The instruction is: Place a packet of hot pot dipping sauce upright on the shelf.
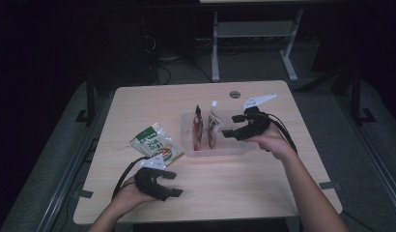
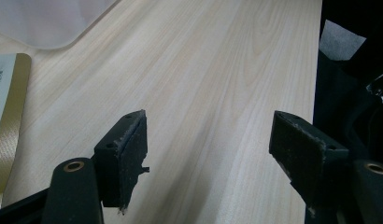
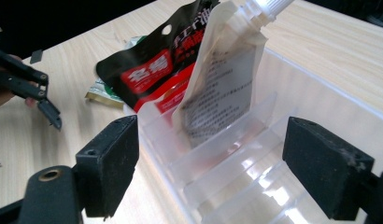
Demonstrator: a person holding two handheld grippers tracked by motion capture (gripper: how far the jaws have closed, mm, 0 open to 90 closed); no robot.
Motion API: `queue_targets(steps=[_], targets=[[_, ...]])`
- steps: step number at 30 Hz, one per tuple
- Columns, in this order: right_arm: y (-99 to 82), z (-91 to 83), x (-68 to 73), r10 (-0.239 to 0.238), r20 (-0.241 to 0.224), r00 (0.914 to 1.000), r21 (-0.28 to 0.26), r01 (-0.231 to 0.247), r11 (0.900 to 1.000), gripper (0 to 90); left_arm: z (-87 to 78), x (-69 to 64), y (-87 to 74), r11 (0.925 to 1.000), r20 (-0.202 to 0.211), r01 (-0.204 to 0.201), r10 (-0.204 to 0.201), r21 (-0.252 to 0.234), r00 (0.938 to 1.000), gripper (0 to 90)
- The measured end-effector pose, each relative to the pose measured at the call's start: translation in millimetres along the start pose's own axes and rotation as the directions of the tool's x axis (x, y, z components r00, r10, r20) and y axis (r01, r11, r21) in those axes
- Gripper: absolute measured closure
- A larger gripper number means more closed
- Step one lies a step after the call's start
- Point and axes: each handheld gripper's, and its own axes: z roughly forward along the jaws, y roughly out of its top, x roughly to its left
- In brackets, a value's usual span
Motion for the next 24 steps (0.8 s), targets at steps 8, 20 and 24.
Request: queue_targets(steps=[8,20,24], targets=[[-17.4,-21.3,18.2,-0.024,0.059,0.9980,-0.006,0.025,0.9997,19.3,-0.1,-0.4,-0.5,1.0000,-0.007,0.001,-0.001,-0.002,1.0000,27.6],[-55.7,-33.8,49.5,-0.035,0.031,0.9989,0.021,0.034,0.9992,20.3,-0.4,-0.7,-1.9,1.0000,-0.013,0.001,-0.001,0.005,0.9999,27.7],[-70.2,-34.9,56.3,-0.028,0.026,0.9993,0.045,0.027,0.9986,19.7,-1.0,-1.0,-2.7,1.0000,-0.016,-0.001,0.001,0.004,0.9999,27.6]])
